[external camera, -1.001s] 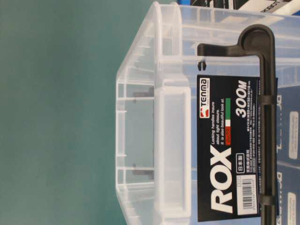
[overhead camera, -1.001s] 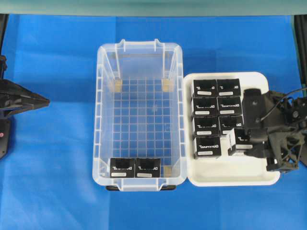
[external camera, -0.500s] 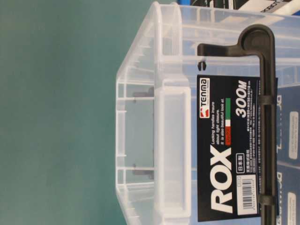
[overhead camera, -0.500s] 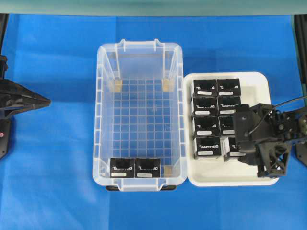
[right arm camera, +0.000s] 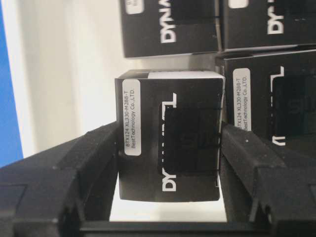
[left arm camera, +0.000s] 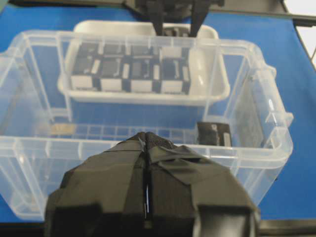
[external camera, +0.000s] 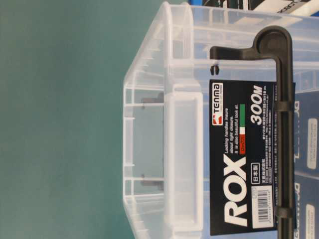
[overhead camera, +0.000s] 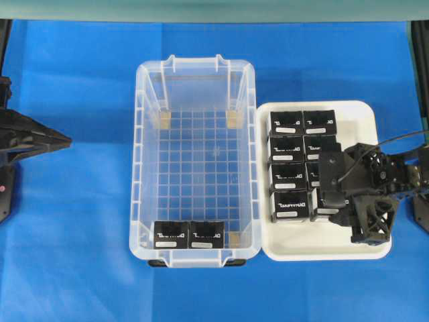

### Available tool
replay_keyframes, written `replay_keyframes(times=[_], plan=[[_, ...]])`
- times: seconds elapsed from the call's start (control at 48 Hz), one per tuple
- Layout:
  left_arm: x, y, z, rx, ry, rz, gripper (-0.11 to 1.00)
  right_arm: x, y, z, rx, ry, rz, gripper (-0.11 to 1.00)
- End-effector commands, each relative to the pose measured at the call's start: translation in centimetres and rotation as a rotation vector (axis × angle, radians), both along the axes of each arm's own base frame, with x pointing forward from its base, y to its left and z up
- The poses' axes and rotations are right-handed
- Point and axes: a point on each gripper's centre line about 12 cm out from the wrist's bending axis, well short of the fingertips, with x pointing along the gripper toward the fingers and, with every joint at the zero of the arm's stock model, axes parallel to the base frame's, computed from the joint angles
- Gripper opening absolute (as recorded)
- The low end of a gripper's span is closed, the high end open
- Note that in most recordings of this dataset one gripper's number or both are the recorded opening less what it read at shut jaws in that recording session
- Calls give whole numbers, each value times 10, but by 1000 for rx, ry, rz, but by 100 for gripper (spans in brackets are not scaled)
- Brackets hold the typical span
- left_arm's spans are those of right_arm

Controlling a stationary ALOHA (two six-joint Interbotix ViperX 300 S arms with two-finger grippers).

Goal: Pick the box from inside the plastic case
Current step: 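Lower the black box into the lower-right corner of the white tray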

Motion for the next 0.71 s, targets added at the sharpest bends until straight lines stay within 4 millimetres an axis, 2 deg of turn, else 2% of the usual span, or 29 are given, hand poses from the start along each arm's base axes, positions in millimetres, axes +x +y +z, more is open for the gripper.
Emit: replay_keyframes(times=[0.0,0.209,0.334,0.396,0.688], plan=[[2,1,11,3,-26,3,-7,4,-2,0,-3,0,-7,60],[2,1,11,4,-26,3,-7,5,-2,0,-1,-3,-10,62],[2,1,11,4,-26,3,-7,6,-3,0,-13,-8,-3,90],[2,1,10,4,-24,3,-7,8,-3,2,-15,-21,-2,97],[2,1,9,6,-20,3,-7,18,-3,22,-4,-93,-20,96]])
